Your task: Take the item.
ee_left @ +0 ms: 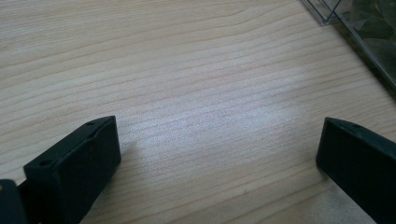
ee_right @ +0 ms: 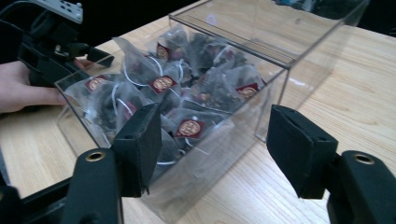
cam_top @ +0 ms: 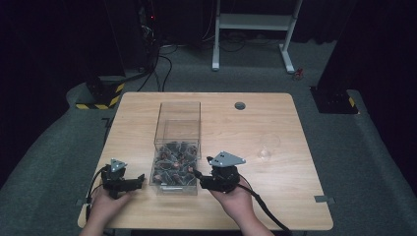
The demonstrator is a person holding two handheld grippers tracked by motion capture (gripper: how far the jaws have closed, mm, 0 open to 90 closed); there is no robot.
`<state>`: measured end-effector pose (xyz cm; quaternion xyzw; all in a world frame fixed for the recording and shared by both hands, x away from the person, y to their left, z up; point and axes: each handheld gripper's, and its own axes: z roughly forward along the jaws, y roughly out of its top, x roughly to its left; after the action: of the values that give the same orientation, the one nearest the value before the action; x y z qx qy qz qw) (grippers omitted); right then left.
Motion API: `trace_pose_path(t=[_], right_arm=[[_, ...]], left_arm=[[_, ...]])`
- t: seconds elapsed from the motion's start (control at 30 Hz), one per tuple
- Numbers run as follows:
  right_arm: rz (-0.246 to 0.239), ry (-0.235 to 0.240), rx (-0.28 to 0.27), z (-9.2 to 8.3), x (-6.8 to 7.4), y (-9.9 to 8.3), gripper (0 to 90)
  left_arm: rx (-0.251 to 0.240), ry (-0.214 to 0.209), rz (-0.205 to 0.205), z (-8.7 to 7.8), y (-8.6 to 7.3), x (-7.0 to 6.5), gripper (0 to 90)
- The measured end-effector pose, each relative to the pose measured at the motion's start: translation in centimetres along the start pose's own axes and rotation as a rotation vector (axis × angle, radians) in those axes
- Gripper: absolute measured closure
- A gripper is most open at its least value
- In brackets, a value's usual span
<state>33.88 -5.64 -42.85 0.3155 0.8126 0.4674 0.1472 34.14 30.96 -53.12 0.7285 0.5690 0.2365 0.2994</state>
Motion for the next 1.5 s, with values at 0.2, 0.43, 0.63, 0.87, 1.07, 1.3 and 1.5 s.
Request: trace_pose_path(t=[0.2, 0.43, 0.63, 0.87, 1.07, 1.3, 1.5], right_arm=[[-0.013, 0.029, -0.001, 0.5, 0.8, 0.3, 40.1], [-0.022, 0.048, -0.001, 1.0, 1.6, 0.5, 42.8], [-0.037, 0.068, 0.001, 1.5, 2.3, 0.6, 46.4], [-0.052, 0.095, 0.008, 2.0, 3.1, 0.6, 53.4], [-0.06, 0.12, 0.02, 2.6, 3.7, 0.5, 58.8], [-0.059, 0.121, 0.036, 3.4, 4.3, 0.2, 64.0], [-0.074, 0.13, 0.049, 3.9, 4.6, 0.0, 72.0]], left_arm=[[0.0, 0.0, 0.0, 0.0, 0.0, 0.0, 0.0], [0.0, -0.001, 0.0, 0.0, 0.0, 0.0, 0.0], [0.0, 0.0, 0.0, 0.0, 0.0, 0.0, 0.0], [0.0, 0.0, 0.0, 0.0, 0.0, 0.0, 0.1], [0.0, 0.0, -0.001, 0.0, 0.0, 0.0, 0.0], [0.0, 0.0, 0.0, 0.0, 0.0, 0.0, 0.0], [0.0, -0.001, 0.0, 0.0, 0.0, 0.0, 0.0]])
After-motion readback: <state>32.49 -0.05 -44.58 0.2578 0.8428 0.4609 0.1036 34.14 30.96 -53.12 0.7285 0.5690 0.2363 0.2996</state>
